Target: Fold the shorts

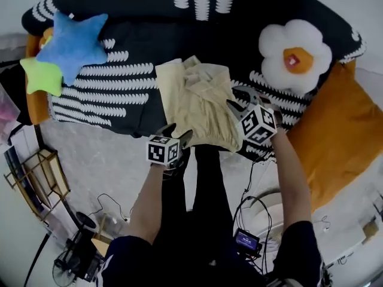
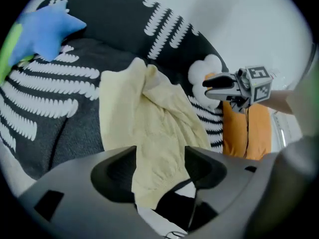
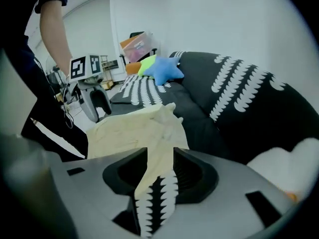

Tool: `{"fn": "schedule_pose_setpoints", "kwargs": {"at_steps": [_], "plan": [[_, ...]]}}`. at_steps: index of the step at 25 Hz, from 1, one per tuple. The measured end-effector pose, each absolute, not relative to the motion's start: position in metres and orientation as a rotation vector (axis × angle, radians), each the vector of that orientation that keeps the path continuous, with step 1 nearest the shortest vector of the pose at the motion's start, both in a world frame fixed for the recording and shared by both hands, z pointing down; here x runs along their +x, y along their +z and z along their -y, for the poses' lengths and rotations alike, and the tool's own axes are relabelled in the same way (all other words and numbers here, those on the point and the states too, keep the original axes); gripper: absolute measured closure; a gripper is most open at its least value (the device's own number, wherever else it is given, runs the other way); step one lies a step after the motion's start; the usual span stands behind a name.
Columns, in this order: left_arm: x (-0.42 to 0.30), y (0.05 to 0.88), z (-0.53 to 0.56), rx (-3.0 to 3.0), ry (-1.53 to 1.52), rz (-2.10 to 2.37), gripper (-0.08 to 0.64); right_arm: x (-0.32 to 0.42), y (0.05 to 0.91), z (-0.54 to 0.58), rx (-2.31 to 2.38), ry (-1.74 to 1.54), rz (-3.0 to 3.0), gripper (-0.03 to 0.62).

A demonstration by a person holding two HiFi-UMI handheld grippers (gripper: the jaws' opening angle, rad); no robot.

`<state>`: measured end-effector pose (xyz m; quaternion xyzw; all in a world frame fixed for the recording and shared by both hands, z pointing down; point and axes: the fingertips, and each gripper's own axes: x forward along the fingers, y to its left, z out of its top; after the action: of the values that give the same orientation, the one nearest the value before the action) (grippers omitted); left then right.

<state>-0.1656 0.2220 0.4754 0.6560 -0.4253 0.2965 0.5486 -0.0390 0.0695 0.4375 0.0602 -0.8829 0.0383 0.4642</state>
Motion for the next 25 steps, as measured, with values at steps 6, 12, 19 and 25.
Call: {"fn": "schedule_pose_setpoints", "kwargs": {"at_steps": [6,12,19,25], "plan": [[-0.263,0.493,-0.122,1.495,0.650,1.290,0.272,-0.079,0.494,-0.046,-0.201,-0.086,2.009,0.420],[-0.310,0.519,-0.036,1.453,0.614,1.376,0.303,-0.077,0.534,-0.044,-0.303,-0.075,1.918,0.544],[-0.305,0.562,-0.036,1.327,0.882,1.329,0.557,-0.046,0.486,-0.025,-0.318,0.086,1.980,0.571],[-0.319,0.531,-0.013,1.452,0.874,1.437,0.558,0.024,0.466,0.034,-0.112,0.259,1.927,0.571]]}}
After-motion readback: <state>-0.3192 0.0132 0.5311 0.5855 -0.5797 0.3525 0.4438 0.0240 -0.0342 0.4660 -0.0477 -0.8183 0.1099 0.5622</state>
